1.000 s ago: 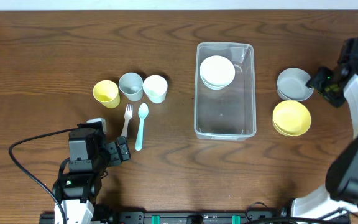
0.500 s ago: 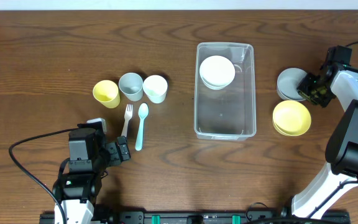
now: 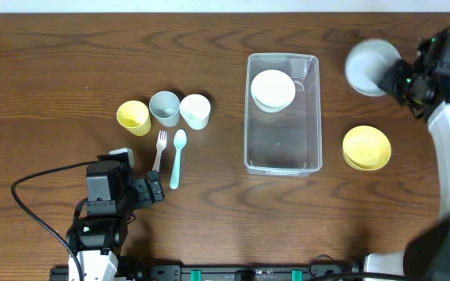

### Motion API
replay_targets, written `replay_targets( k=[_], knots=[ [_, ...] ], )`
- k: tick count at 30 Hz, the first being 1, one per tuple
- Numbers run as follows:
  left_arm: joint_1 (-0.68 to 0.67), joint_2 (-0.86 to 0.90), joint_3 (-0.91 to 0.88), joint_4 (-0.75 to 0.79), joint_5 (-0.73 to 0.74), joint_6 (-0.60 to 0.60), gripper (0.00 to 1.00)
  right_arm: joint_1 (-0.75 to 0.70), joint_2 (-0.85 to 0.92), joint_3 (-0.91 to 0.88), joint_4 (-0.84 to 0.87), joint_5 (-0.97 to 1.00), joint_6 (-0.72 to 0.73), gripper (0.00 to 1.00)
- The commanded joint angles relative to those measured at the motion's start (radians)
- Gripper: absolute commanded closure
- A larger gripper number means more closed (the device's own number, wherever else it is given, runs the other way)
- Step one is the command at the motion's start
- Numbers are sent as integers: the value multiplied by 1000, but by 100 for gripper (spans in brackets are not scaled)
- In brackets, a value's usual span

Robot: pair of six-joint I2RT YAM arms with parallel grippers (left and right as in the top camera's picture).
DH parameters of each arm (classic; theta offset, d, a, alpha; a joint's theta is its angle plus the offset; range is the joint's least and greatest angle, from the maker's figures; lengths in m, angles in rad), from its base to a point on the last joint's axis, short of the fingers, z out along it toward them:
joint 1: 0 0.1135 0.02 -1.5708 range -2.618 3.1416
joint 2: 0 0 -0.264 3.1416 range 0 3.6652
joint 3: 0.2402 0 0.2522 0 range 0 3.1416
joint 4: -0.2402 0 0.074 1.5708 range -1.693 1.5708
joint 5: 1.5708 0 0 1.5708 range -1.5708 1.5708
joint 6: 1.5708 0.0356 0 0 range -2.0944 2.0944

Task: Pack container
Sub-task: 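Carry the grey bowl and stack it into the white bowl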

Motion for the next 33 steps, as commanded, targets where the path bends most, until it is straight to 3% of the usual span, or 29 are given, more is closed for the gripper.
replay_targets(
  k=[1, 8, 15, 21, 22, 24, 25, 29, 33],
  knots=[
    [3, 0, 14, 1, 7, -10, 2, 160, -60, 10, -14, -38, 6, 99],
    [3, 0, 14, 1, 7, -10, 2, 397, 117, 10, 111, 169, 6, 99],
    [3, 0, 14, 2, 7, -10, 2, 396, 377, 10, 294, 164, 32, 99],
    [3, 0, 14, 2, 7, -10, 2, 395, 451, 10, 362, 129, 13, 99],
    [3, 0, 14, 2, 7, -10, 2, 395, 451, 10, 362, 113, 12, 95],
    [3, 0, 14, 2, 7, -10, 2, 395, 444, 12, 361, 69, -13, 67],
    [3, 0, 14, 2, 7, -10, 2, 395, 436, 14, 359, 45, -29, 61],
    [3, 0, 14, 2, 7, -10, 2, 392, 334, 21, 300, 30, -24, 50],
    [3, 0, 14, 2, 7, -10, 2, 359, 158, 23, 201, 47, -7, 51]
  ],
)
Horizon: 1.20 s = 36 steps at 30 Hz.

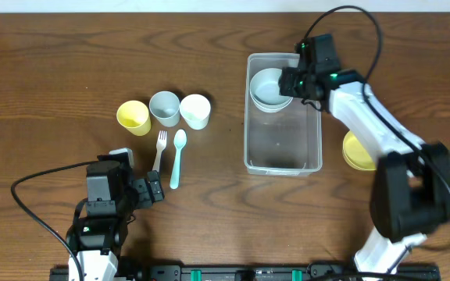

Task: Pack container
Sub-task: 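Carry the grey bowl and stack it into the white bowl, then move the right gripper to the yellow bowl and grasp it, then stack the yellow bowl onto the bowls and retract the right gripper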

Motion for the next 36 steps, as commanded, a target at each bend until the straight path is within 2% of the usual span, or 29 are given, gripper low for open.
replay_targets(
  k=[1, 3, 6, 9, 12, 19, 25, 27, 28, 29, 30, 31, 36],
  knots=[
    [3, 0, 14, 2, 7, -10, 2, -48, -219, 15, -71, 17, 18, 55],
    [3, 0, 14, 2, 7, -10, 2, -91, -304, 15, -174, 76, 34, 55],
    [3, 0, 14, 2, 7, -10, 2, -191, -396, 15, -358, 168, 37, 48],
    [3, 0, 14, 2, 7, -10, 2, -293, -413, 11, -486, 188, 36, 46],
    [3, 0, 14, 2, 7, -10, 2, -370, -398, -25, -537, 191, 25, 44],
    [3, 0, 14, 2, 7, -10, 2, -482, -321, -241, -448, 198, 63, 41],
    [3, 0, 14, 2, 7, -10, 2, -545, -235, -407, -301, 188, 82, 45],
    [3, 0, 14, 2, 7, -10, 2, -549, -217, -436, -272, 189, 88, 50],
    [3, 0, 14, 2, 7, -10, 2, -549, -208, -452, -256, 190, 91, 56],
    [3, 0, 14, 2, 7, -10, 2, -548, -201, -463, -242, 189, 93, 69],
    [3, 0, 14, 2, 7, -10, 2, -548, -195, -472, -229, 188, 93, 87],
    [3, 0, 14, 2, 7, -10, 2, -547, -194, -473, -216, 187, 98, 99],
    [3, 0, 14, 2, 7, -10, 2, -544, -246, -400, -229, 134, 96, 99]
  ],
)
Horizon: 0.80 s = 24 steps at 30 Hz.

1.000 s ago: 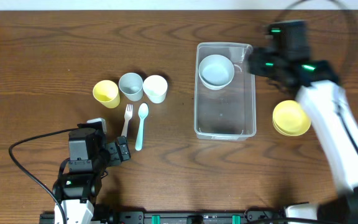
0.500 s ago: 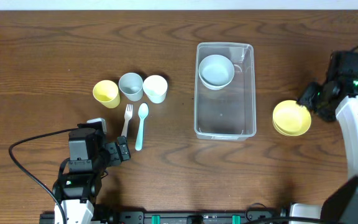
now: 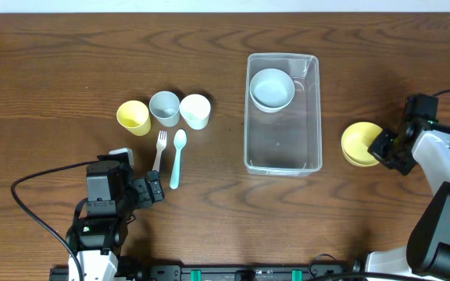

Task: Pack container
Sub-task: 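Stack the yellow bowl onto the bowls and retract the right gripper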

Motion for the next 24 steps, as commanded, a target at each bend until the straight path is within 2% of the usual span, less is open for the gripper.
replay_targets(
  k=[1, 6, 9, 14, 19, 24],
  knots=[
    [3, 0, 13, 2, 7, -10, 2, 4, -45, 70, -22, -37, 10, 99],
    [3, 0, 13, 2, 7, -10, 2, 68, -127, 255, -98, -134, -27, 99],
    [3, 0, 13, 2, 7, -10, 2, 142, -138, 356, -103, -217, -100, 99],
    [3, 0, 13, 2, 7, -10, 2, 302, -134, 427, 10, -248, -108, 99],
    [3, 0, 13, 2, 7, -10, 2, 451, -39, 427, 112, -183, -30, 99],
    [3, 0, 13, 2, 7, -10, 2, 530, 156, 430, 222, -120, 17, 99]
  ],
)
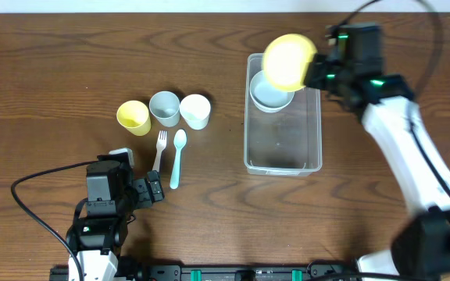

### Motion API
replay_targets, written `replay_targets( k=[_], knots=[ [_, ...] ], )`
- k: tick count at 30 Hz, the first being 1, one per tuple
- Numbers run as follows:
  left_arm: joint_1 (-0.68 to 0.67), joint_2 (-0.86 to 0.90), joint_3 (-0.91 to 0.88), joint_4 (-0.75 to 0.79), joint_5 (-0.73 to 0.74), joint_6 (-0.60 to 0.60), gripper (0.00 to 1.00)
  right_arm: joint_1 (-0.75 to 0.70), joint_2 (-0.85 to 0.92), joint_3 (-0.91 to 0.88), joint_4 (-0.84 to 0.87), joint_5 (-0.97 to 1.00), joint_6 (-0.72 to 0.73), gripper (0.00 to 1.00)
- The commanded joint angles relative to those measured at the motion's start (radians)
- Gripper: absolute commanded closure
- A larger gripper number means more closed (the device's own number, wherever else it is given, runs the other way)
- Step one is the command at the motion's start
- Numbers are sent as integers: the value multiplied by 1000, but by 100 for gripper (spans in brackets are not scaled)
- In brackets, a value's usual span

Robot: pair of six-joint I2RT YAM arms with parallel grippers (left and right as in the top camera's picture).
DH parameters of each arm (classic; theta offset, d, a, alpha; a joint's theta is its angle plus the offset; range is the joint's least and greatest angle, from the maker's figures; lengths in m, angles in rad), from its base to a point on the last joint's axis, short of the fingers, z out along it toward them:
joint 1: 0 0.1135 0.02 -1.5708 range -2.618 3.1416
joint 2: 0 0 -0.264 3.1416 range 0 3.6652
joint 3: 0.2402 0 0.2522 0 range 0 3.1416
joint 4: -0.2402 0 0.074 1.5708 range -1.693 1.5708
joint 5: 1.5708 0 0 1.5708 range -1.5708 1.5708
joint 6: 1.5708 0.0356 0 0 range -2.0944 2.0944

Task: Pack container
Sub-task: 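Stack the yellow bowl onto the bowls and retract the right gripper, then reach the left gripper to the yellow cup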

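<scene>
A clear plastic container (pixel 281 160) stands right of the table's middle. At its far end a pale grey-blue bowl (pixel 270 95) is nested in a white one. My right gripper (pixel 317 72) is shut on the rim of a yellow bowl (pixel 289 61), holding it tilted in the air over those stacked bowls. My left gripper (pixel 151 190) rests near the front left edge, fingers together and holding nothing. Just beyond it lie a white fork (pixel 161 147) and a light blue spoon (pixel 177 156).
Three cups stand in a row left of the container: yellow (pixel 133 118), grey-blue (pixel 164 108) and white (pixel 195 111). The right arm (pixel 401 148) stretches across the table's right side. A black cable (pixel 33 211) loops by the left arm.
My right gripper was at the yellow bowl on the table right of the container. It now holds that bowl in the air over the container's far end. The left arm has not moved.
At first my right gripper held the grey-blue bowl at the far right, with only a white bowl in the container. Then it was over the container with that bowl on the white one. Later it was at the yellow bowl, which now hangs above the stack.
</scene>
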Motion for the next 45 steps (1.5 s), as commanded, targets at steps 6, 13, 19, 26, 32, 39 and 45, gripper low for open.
replay_targets(
  k=[6, 13, 19, 26, 32, 39, 45],
  knots=[
    [2, 0, 13, 2, 7, -10, 2, 18, 255, 70, 99, 3, 44, 99],
    [2, 0, 13, 1, 7, -10, 2, 20, 266, 96, 72, -32, 0, 64],
    [2, 0, 13, 1, 7, -10, 2, -5, 128, 156, -41, -85, -49, 42],
    [2, 0, 13, 1, 7, -9, 2, -196, -148, 183, -308, -16, -45, 35],
    [2, 0, 13, 33, 7, -10, 2, -428, -187, 167, -553, 46, -64, 26],
    [2, 0, 13, 61, 198, -69, 2, -529, -150, 36, -558, 46, -83, 4],
    [2, 7, 79, 60, 219, -79, 2, -533, -142, -53, -519, 46, -83, 1]
  ],
)
